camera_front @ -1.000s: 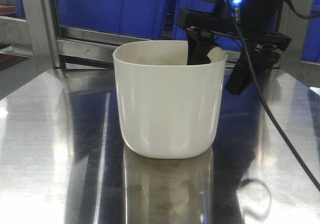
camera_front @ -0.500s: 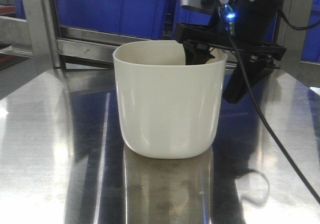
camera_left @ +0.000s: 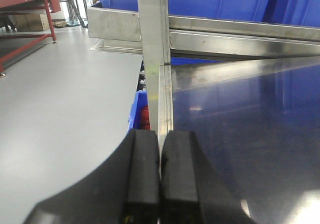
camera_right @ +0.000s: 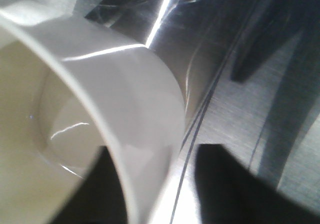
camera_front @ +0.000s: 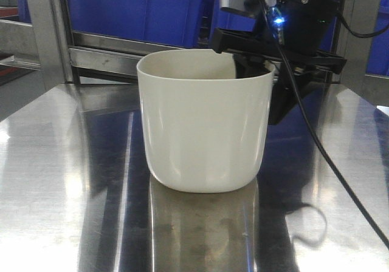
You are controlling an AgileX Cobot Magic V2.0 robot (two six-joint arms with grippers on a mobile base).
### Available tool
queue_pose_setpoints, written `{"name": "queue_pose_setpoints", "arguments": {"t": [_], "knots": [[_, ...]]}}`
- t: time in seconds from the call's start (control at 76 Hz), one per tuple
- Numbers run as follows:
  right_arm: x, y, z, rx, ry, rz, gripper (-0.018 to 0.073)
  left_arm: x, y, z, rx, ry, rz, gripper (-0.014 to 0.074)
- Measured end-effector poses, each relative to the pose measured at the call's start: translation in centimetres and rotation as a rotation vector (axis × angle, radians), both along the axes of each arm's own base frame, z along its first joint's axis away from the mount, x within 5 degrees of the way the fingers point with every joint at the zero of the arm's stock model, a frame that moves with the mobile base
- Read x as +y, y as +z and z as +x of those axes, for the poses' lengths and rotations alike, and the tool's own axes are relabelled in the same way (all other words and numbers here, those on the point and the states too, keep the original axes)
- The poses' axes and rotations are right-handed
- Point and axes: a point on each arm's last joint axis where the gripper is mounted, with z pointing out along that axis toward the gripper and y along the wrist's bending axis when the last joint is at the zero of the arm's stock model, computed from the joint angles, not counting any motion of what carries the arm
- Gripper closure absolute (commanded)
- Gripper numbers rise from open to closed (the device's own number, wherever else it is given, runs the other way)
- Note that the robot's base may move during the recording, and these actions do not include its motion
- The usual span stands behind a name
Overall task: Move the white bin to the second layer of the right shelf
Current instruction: 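Close the right gripper on the white bin's rim, then lift the white bin off the shelf with the right gripper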
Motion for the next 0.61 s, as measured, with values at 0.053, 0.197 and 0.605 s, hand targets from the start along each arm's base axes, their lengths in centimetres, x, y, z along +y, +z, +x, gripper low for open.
{"name": "queue_pose_setpoints", "arguments": {"t": [0.053,0.197,0.605], "knots": [[0.0,0.0,0.1,-0.007,-0.003,0.001,0.0512,0.0,0.0,0.0,0.0,0.0,0.0,0.0512],[0.0,0.3,0.1,-0.028,-0.005,0.003,0.0511,0.0,0.0,0.0,0.0,0.0,0.0,0.0512],[-2.4,10.1,-2.8,-0.448,-0.017,0.071,0.051,0.0,0.0,0.0,0.0,0.0,0.0,0.0512]]}}
